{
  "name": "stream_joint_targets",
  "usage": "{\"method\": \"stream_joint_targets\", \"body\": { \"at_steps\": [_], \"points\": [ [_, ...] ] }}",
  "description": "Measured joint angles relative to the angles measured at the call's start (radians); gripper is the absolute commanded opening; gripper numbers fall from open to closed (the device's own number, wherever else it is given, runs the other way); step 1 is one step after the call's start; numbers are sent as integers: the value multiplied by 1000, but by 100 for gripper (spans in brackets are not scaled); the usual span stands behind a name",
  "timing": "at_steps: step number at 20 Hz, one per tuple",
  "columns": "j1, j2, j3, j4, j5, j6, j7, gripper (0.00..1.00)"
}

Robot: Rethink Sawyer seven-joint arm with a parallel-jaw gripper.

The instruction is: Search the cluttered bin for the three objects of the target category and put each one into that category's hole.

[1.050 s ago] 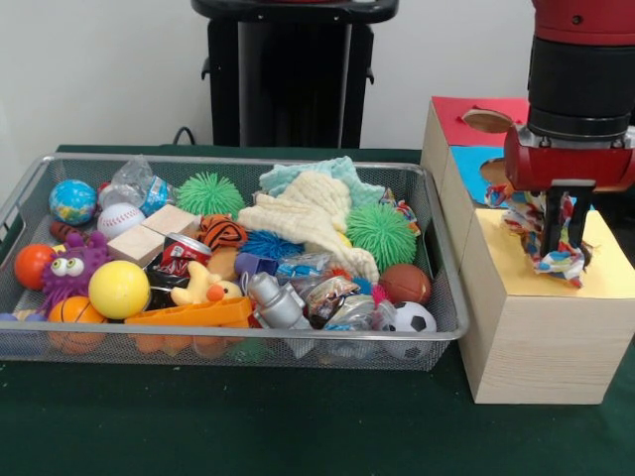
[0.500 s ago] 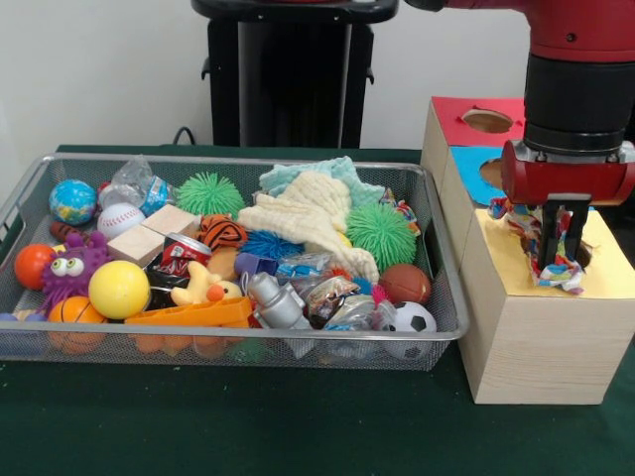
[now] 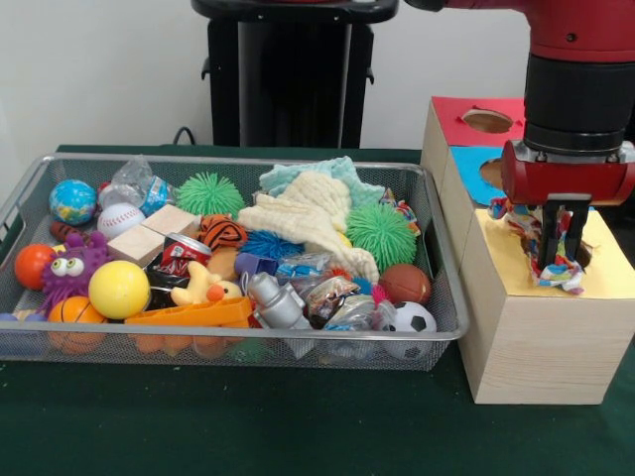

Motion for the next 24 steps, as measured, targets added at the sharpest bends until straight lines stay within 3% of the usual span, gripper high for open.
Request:
{"method": "stream_joint_targets", "body": {
  "at_steps": [24],
  "points": [
    [18,-2,-1,23,23,-52,0,0]
  ]
}}
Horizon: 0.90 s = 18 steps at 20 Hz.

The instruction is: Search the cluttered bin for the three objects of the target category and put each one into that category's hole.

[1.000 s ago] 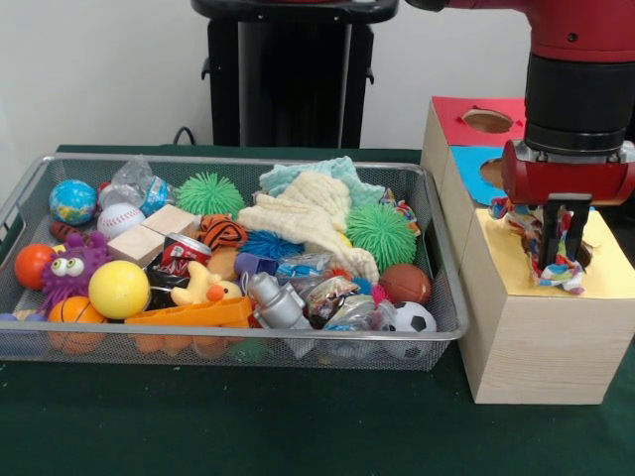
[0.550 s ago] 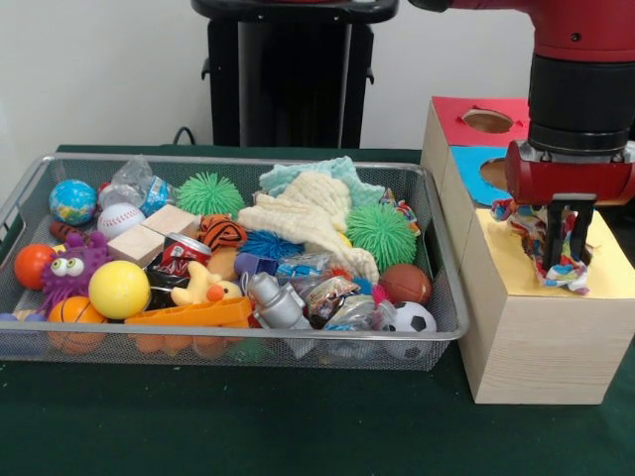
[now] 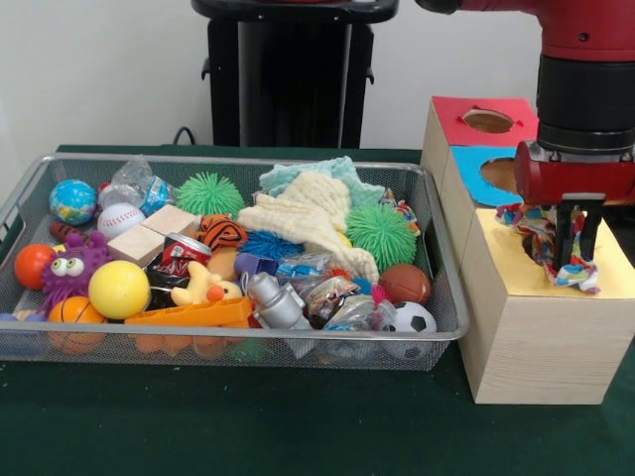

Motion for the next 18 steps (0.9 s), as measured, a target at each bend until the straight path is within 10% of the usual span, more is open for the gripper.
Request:
{"method": "stream_joint_targets", "body": {
  "at_steps": [18],
  "points": [
    [0,-15,0,61,32,-81,0,0]
  ]
}}
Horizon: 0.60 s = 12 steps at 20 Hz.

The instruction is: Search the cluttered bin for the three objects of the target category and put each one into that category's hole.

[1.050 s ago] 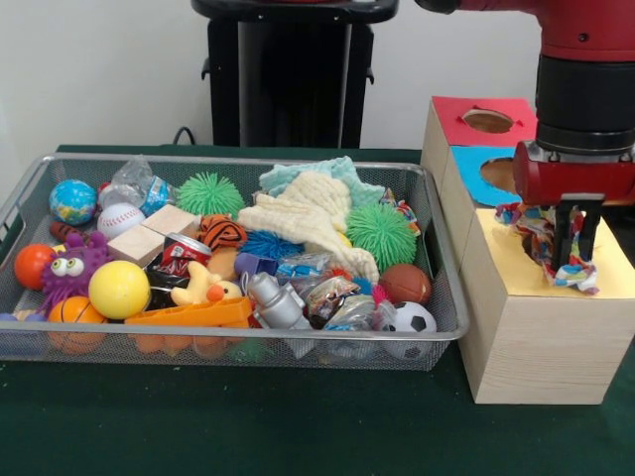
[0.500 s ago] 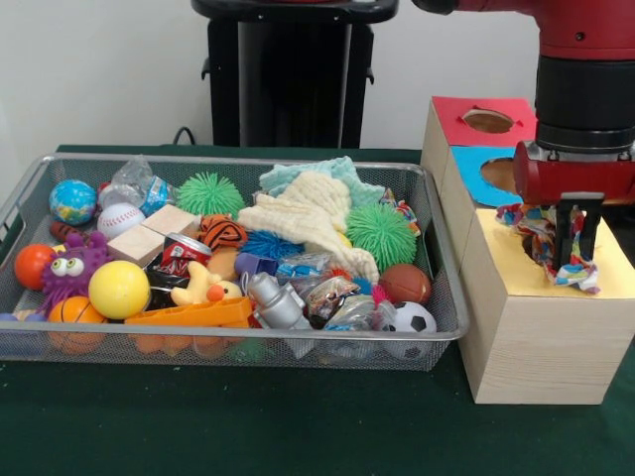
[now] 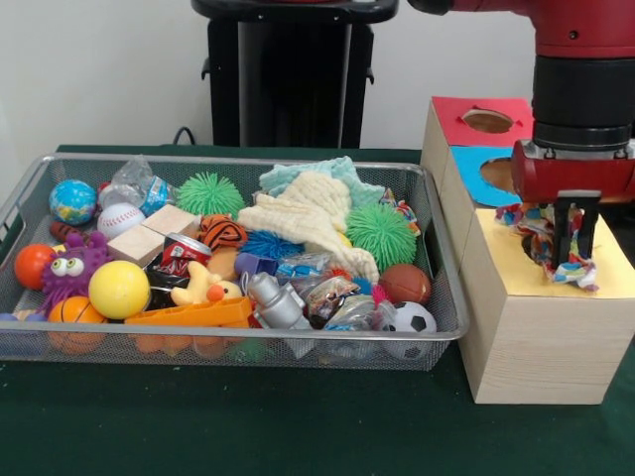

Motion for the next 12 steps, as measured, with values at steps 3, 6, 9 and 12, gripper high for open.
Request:
{"method": "stream_joint_targets", "body": {
  "at_steps": [3,6,9,12],
  "points": [
    [0,1,0,17,1,-3,0,0],
    [0,2,0,44,1,-3,0,0],
    [0,2,0,61,2,-5,0,0],
    [-1,1,0,67,8,-12,0,0]
  ]
}}
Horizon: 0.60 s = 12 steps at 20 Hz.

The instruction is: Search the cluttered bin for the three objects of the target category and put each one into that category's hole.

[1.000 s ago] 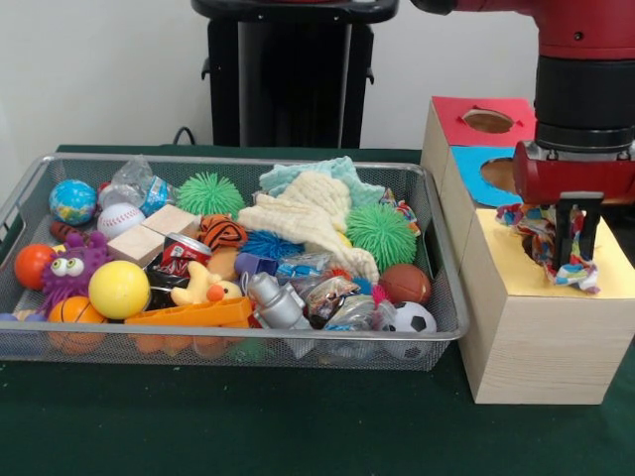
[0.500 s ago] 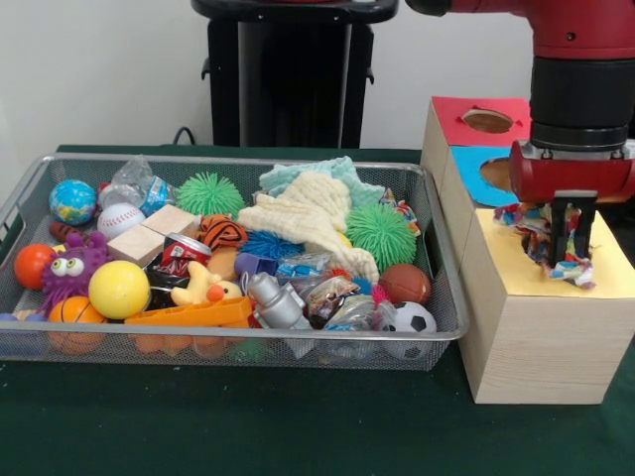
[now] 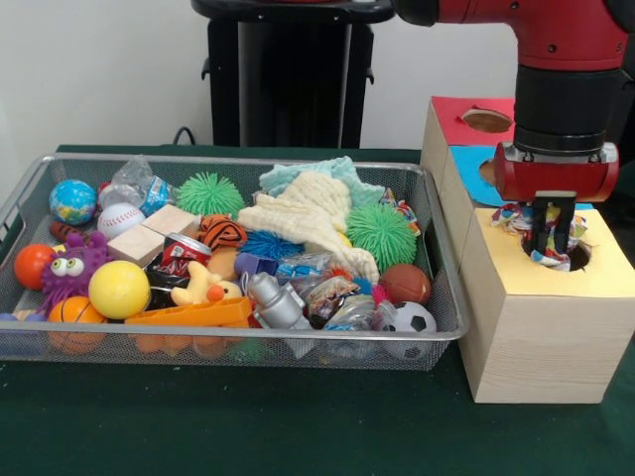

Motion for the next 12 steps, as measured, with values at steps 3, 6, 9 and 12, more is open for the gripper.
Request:
{"method": "stream_joint_targets", "body": {
  "at_steps": [3,6,9,12],
  "points": [
    [0,0,0,1,5,-1,0,0],
    [0,0,0,2,7,-1,0,0],
    [0,2,0,2,12,-2,0,0],
    [1,8,0,-1,13,-6,0,0]
  ]
}}
